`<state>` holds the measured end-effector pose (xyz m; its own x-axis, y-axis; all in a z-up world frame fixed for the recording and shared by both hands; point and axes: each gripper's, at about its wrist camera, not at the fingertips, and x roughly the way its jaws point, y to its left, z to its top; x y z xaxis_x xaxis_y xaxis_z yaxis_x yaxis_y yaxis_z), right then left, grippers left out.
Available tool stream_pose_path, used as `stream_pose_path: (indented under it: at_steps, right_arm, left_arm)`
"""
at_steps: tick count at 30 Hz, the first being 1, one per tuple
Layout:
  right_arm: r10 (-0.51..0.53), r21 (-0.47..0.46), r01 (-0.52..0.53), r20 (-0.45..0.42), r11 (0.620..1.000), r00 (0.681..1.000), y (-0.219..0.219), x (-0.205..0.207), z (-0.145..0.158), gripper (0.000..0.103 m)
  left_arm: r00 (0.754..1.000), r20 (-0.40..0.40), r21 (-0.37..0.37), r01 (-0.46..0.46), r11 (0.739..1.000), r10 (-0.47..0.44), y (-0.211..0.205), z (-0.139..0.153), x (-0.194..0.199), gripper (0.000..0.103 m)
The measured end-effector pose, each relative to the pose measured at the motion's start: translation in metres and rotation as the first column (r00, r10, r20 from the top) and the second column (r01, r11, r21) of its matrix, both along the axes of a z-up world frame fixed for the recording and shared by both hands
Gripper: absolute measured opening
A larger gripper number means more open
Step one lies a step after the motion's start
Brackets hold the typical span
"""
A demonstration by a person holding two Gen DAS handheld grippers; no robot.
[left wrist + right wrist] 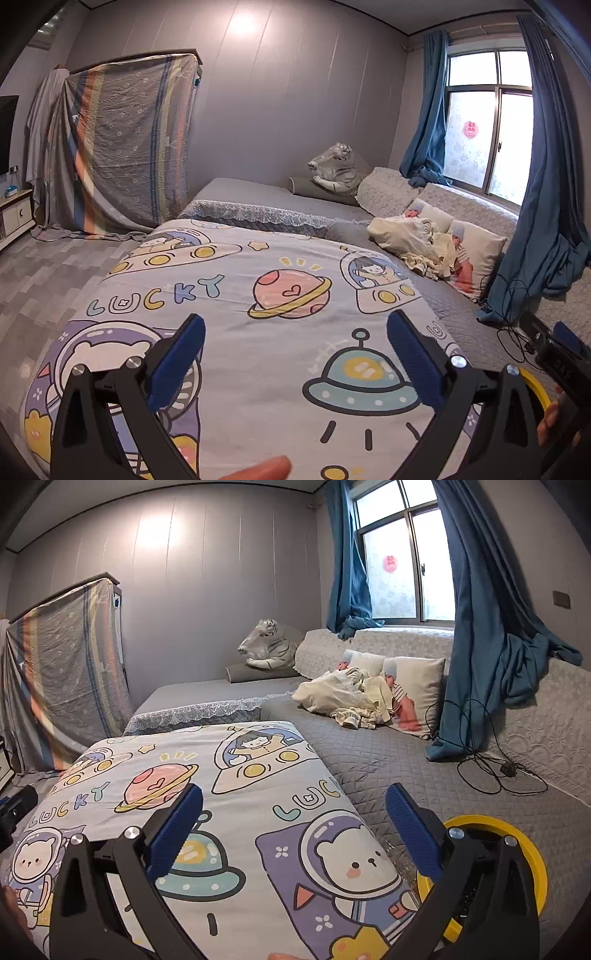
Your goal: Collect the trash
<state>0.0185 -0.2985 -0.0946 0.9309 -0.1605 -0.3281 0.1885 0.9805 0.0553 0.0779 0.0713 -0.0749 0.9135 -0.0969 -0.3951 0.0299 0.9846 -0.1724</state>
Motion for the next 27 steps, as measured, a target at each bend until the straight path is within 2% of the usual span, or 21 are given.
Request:
stream_pose_path:
  at_steps: [4,7,15,27]
  right_arm:
    - [0.015,-0.011,-0.015,-0.01,1.0,1.0,0.005,-0.004,-0.003,0.095]
    - [-0.015,0.005,0.015,0.007,1.0,1.0,0.003,-0.007,-0.004,0.095]
    - [-0.044,-0.011,0.045,0.057,0.999,0.997,0.003,-0.018,0.002,0.095]
    - [-0.048,0.009,0.048,0.023,0.999,0.999,0.0,-0.011,-0.004,0.095]
  left_arm:
    - [0.999,0.044,0.048,-0.01,0.999,0.008,-0.011,0.008,-0.013,0.095]
    - [0.999,0.053,0.067,-0.007,0.998,0.004,-0.018,0.012,-0.017,0.095]
    - [0.996,0.09,0.09,-0.006,0.996,-0.002,-0.028,0.017,-0.025,0.095]
    - [0.993,0.117,0.092,0.011,0.996,-0.022,-0.034,0.025,-0.032,0.095]
